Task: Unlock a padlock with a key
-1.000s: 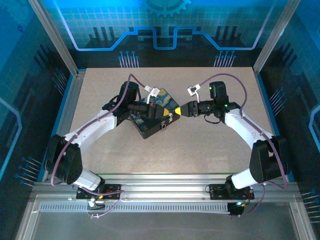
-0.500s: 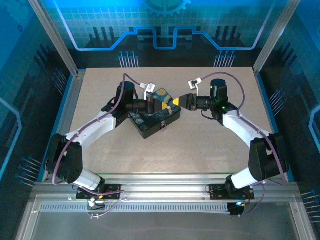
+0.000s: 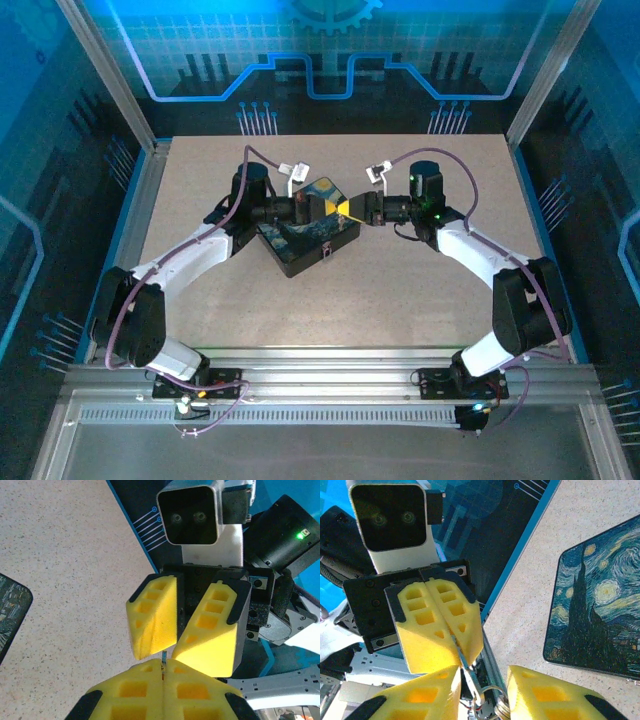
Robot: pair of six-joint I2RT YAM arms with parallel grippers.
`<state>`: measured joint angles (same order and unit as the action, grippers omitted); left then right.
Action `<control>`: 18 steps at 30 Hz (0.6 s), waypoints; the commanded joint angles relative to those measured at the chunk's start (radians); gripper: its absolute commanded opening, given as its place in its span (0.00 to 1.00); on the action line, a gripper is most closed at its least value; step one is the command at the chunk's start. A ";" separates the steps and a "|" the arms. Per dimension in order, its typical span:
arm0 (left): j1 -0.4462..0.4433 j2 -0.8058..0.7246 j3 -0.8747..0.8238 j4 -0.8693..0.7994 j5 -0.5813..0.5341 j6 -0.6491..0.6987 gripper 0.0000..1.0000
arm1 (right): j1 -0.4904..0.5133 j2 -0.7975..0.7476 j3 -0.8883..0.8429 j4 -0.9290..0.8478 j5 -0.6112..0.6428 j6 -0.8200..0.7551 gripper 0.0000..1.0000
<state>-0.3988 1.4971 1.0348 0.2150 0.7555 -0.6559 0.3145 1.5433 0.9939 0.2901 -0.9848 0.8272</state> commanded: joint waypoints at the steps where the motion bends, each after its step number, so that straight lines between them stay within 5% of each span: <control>1: 0.009 -0.005 -0.015 0.038 0.000 -0.014 0.00 | 0.017 0.006 0.024 0.039 -0.018 0.010 0.26; 18: 0.028 -0.011 -0.045 0.104 0.005 -0.058 0.00 | 0.026 0.015 0.003 0.113 -0.042 0.063 0.24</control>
<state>-0.3870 1.4971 1.0107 0.2798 0.7570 -0.6968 0.3206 1.5452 0.9939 0.3614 -0.9958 0.8795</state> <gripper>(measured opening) 0.058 0.244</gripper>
